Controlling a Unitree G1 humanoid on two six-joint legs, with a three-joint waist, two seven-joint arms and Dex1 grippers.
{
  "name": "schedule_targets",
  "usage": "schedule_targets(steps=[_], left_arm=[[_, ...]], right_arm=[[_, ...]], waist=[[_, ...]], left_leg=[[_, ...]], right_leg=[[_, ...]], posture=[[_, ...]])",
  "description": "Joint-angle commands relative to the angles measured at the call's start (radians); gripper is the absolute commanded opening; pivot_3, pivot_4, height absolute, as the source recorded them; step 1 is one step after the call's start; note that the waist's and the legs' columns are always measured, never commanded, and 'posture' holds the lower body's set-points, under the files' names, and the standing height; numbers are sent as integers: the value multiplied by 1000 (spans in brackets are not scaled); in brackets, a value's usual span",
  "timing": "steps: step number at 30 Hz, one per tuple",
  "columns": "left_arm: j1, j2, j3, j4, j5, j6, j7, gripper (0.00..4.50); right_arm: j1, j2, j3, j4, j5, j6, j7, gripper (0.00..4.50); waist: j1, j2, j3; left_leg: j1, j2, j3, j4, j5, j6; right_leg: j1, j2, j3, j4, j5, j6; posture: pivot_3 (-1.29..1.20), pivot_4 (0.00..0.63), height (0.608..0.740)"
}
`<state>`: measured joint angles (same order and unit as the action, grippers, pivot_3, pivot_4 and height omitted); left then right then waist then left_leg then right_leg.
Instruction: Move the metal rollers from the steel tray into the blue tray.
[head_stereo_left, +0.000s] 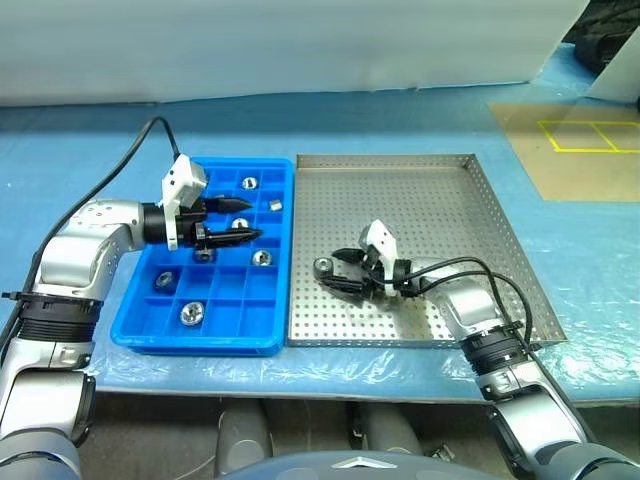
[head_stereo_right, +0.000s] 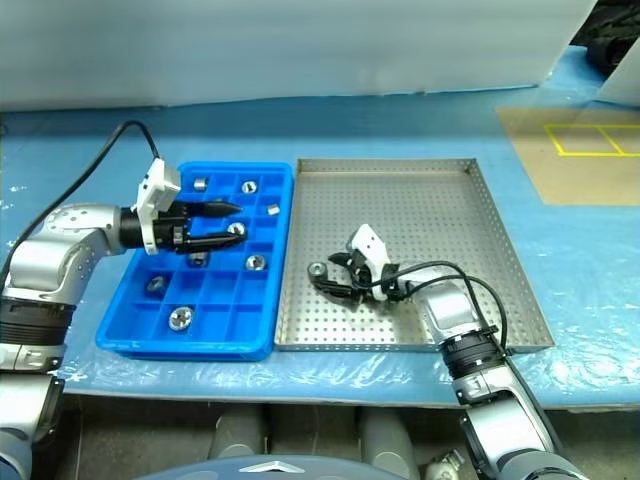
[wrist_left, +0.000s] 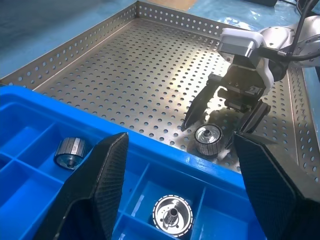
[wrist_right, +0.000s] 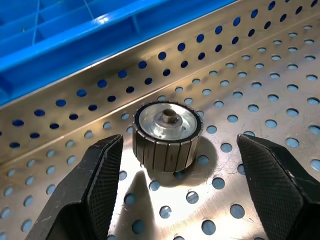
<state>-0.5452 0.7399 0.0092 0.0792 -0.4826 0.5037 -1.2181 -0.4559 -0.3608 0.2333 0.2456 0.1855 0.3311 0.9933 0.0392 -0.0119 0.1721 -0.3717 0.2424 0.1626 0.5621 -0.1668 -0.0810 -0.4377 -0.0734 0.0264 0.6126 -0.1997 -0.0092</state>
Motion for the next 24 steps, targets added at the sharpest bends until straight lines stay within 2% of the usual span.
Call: schedule_targets(steps=[1, 3, 5, 7, 8, 12, 24], left_arm=[[0, 15, 34, -30, -10, -6, 5, 3525], [7, 16, 36, -36, -10, -6, 9, 3525], [13, 16, 38, -39, -12, -4, 11, 3525], [17, 17, 40, -42, -16, 0, 11, 3525], [18, 17, 41, -43, -17, 1, 11, 3525], [31, 21, 42, -46, -17, 0, 10, 3525], [21, 39, 59, -21, -15, -1, 3, 3525]], right_arm=[[-1, 16, 23, 44, -14, -10, 8, 3735], [-7, 24, 22, 59, -18, -32, 7, 3561], [-8, 29, 25, 61, -26, -46, 4, 3175], [-14, 31, 30, 71, -47, -53, -13, 2545], [-17, 31, 32, 77, -59, -56, -22, 2545], [-11, 2, -10, 39, -14, -28, 12, 1618], [-68, -77, -74, -217, 103, 127, 62, 1587]], waist=[[0, 0, 0], [-1, -1, -1], [-2, -1, -1], [-1, -1, -1], [-1, -1, -1], [1, -1, -1], [-1, -1, 0]], left_leg=[[1, 0, 0, 0, 0, 0], [3, 0, 0, 0, 0, 0], [3, 0, 0, 0, 0, 0], [4, 0, 0, 0, 0, 0], [3, 0, 0, 0, 0, 0], [3, 0, 0, 0, 0, 0], [1, 0, 0, -1, 0, 1]], right_leg=[[1, 0, 0, 0, 0, 0], [2, 0, 0, 0, 0, 0], [2, 0, 0, 1, 0, 0], [2, 0, 0, 2, 0, 0], [2, 0, 0, 2, 0, 0], [2, 0, 0, 1, 0, 0], [0, 0, 0, -1, 0, 0]], posture=[[-98, 150, 740], [-98, 150, 740], [-91, 150, 740], [-90, 150, 740], [-90, 150, 740], [-93, 150, 740], [-102, 150, 740]])
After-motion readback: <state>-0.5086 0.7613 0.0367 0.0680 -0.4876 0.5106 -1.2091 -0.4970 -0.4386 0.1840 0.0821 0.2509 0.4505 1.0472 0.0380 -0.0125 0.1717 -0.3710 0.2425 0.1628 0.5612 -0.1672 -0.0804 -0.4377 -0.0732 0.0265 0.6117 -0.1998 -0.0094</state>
